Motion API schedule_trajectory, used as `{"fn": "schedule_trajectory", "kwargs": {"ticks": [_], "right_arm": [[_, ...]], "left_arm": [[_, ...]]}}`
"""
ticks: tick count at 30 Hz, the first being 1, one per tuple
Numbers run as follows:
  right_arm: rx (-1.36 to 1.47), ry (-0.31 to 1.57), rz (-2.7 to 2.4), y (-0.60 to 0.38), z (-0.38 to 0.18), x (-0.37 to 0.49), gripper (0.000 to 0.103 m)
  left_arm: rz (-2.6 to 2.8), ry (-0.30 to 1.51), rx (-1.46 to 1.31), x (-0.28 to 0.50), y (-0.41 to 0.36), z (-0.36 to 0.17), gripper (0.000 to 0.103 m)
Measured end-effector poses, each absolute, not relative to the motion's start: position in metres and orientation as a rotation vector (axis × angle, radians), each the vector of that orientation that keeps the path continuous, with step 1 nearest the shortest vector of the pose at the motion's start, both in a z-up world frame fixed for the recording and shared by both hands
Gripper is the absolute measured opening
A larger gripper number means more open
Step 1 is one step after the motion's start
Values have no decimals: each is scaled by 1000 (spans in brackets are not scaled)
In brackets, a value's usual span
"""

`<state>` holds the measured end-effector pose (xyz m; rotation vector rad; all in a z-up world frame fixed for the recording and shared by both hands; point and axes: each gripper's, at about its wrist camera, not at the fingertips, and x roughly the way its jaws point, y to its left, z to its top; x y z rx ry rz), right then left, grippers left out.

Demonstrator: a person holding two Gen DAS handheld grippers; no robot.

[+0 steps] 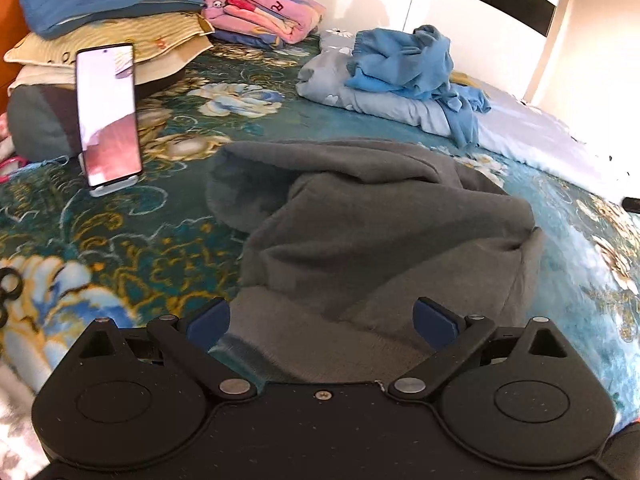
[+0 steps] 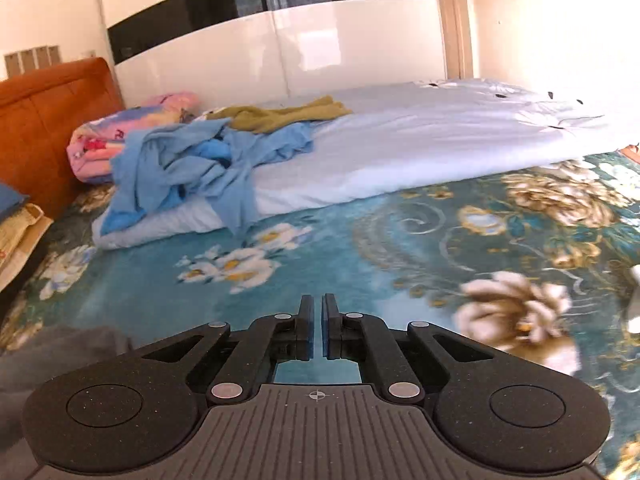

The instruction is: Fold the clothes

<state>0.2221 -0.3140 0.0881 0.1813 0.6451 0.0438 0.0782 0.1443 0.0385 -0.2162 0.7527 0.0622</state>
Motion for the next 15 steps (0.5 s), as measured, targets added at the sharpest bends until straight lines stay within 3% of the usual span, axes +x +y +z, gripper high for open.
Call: {"fn": "schedule_trajectory", "kwargs": {"ticks": [4, 8, 15], "right_arm": [[203, 720, 208, -299, 64, 199, 7], [257, 828, 432, -250, 23, 182, 37], [409, 944, 544, -207, -20, 178, 48]], "left_arm": [[132, 724, -227, 89, 143, 40, 97], [190, 741, -253, 94, 156, 36, 97], [256, 781, -331, 85, 181, 17, 97]]}}
